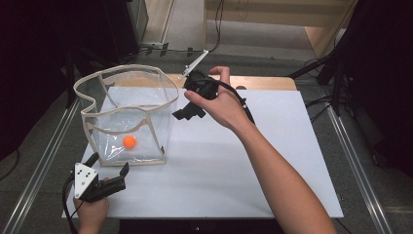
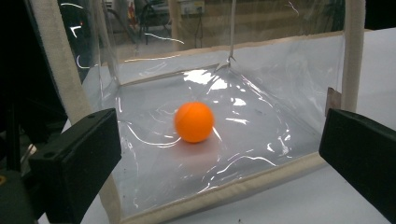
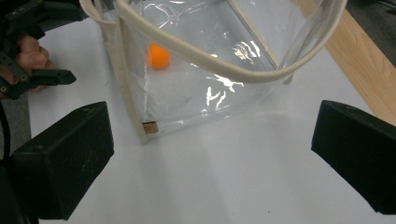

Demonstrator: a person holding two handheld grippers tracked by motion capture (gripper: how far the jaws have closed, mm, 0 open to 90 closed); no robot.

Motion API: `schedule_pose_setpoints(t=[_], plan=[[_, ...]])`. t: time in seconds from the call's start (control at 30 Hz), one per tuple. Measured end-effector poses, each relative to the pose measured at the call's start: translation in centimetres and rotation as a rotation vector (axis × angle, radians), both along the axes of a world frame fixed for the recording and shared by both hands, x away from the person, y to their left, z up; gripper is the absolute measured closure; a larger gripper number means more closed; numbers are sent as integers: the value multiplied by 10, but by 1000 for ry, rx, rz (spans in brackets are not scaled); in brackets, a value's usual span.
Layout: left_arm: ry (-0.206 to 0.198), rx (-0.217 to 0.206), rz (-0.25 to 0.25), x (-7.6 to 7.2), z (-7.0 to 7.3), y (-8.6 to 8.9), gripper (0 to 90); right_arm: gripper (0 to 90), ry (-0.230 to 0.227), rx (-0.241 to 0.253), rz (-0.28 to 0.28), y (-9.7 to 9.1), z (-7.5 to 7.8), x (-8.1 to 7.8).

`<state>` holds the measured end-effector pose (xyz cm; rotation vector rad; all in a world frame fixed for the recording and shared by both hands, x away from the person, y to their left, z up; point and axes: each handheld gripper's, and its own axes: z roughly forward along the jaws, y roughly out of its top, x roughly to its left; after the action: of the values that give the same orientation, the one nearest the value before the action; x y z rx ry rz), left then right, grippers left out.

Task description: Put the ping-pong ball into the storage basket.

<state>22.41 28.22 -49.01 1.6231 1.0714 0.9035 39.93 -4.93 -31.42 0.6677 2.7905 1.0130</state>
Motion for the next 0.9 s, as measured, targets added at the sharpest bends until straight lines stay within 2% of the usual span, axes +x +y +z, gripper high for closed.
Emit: schedule_pose_setpoints(t=[0.5,0.9], plan=[[-1,1,-2,0,0,-1,0,0,-33,17,36,-13,-18,-18],[0,3,-2,0,0,0,0,0,-20,16,30,-22,-31,-24]])
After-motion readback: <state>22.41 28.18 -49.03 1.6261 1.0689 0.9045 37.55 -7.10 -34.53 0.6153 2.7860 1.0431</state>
